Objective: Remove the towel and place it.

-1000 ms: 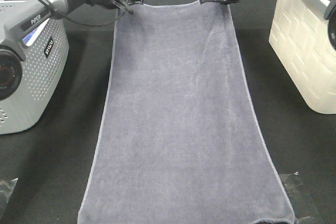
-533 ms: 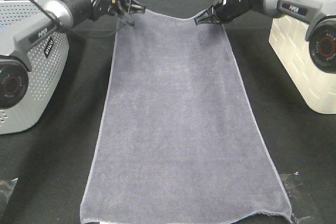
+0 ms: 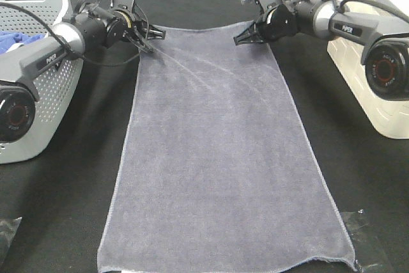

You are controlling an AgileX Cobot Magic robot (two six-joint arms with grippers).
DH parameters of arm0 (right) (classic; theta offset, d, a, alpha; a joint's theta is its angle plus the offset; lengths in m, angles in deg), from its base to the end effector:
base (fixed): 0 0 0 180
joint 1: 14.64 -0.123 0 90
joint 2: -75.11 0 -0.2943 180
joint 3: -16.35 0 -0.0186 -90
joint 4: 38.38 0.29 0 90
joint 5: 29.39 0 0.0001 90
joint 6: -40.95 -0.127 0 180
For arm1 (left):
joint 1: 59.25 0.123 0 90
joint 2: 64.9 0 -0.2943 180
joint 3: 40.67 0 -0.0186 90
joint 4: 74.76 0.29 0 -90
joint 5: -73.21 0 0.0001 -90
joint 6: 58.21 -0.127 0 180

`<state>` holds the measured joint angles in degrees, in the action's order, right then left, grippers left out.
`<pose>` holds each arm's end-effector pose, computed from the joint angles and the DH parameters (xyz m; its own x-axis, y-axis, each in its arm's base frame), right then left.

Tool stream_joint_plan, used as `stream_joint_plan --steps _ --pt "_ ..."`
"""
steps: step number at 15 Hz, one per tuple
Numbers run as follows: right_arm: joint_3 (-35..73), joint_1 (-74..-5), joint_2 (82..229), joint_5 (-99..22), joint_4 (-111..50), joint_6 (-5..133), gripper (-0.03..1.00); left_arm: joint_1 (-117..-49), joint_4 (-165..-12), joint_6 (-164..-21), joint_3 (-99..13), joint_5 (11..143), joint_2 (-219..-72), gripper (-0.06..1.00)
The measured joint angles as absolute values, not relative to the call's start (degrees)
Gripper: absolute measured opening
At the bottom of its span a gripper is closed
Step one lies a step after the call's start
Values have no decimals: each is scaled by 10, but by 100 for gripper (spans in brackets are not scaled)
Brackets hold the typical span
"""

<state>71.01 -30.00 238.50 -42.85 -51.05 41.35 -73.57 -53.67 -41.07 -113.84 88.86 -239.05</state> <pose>0.6481 0.1713 0.0646 -0.4476 -0.3512 -0.8224 -0.3295 0.9197 -0.2135 0.6764 -0.1599 0.0613 -0.4093 0.1624 -0.8978 0.1848 0.9784 0.0928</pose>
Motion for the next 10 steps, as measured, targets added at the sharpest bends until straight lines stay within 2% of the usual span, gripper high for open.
stream_joint_plan --steps 1,3,4,5,6,7,10 --pt "710 -300 2387 -427 -510 414 37 -736 -537 -411 -1137 889 -2392 4" --pt "710 -300 2387 -423 -510 413 59 -736 -537 -411 -1137 888 -2392 21" --pt "710 -300 2387 -423 -510 409 65 -736 -537 -411 -1137 888 -2392 34" --pt "710 -300 2387 -423 -511 400 68 -736 -537 -411 -1137 888 -2392 50" --pt "710 -300 2384 -433 -510 385 70 -736 -537 -411 -1137 887 -2391 71" --pt "710 -300 2380 -442 -510 380 71 -736 -537 -411 -1137 887 -2391 77" --pt "710 -300 2349 -465 -492 372 71 -739 -544 -410 -1142 890 -2382 81"
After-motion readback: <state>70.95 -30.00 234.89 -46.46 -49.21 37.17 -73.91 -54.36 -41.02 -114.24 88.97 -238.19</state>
